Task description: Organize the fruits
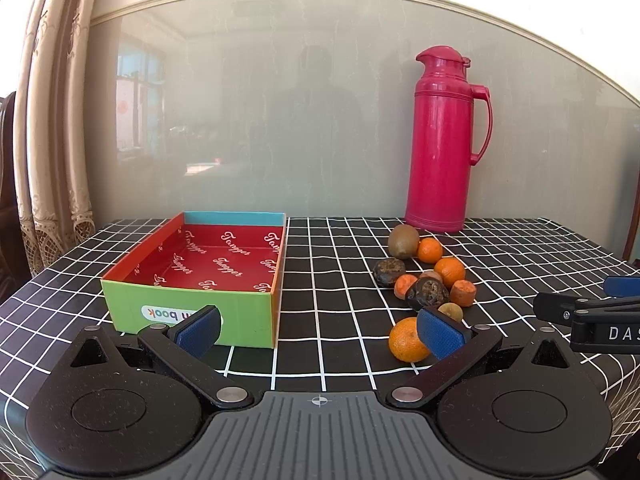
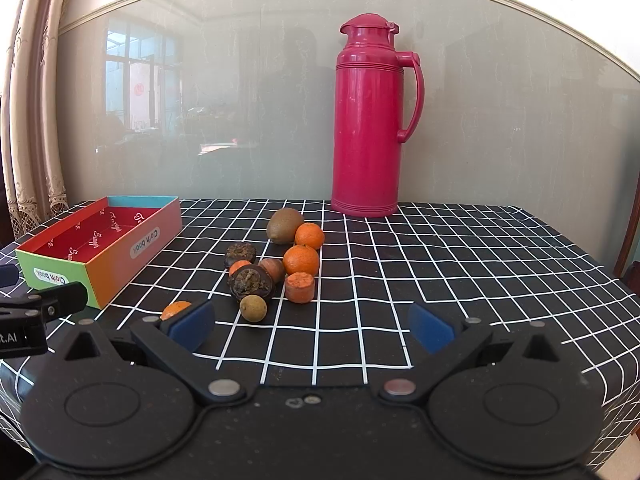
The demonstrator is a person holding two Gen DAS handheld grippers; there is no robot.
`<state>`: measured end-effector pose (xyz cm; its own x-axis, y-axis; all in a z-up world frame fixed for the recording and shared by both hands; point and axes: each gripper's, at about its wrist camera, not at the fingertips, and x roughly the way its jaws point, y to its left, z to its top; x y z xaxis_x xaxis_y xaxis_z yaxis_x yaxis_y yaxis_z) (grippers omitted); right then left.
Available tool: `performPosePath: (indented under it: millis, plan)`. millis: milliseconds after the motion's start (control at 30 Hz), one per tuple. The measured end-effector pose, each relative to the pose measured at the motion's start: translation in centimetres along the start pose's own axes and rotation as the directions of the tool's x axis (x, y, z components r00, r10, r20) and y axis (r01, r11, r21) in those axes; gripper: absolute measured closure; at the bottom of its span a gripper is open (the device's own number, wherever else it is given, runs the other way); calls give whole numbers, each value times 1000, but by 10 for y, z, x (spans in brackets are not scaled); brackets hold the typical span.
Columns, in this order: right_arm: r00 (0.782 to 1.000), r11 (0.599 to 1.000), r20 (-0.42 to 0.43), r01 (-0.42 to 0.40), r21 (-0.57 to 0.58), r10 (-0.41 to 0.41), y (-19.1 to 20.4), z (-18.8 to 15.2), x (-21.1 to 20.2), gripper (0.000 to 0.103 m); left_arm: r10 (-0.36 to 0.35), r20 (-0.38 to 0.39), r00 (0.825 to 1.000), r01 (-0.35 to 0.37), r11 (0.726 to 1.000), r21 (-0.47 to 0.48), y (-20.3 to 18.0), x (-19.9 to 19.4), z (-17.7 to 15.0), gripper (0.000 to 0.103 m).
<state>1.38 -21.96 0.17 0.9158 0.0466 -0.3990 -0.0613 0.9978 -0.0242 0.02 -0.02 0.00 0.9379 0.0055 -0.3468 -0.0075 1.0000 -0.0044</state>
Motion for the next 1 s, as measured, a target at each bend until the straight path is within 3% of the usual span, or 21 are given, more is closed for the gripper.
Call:
performPosePath:
  millis: [1000]
  plan:
    - [1000,1000,-1,0,-2,0,-1,0,1,0,0,-2,1000,0,1000,3,-1,0,0,0]
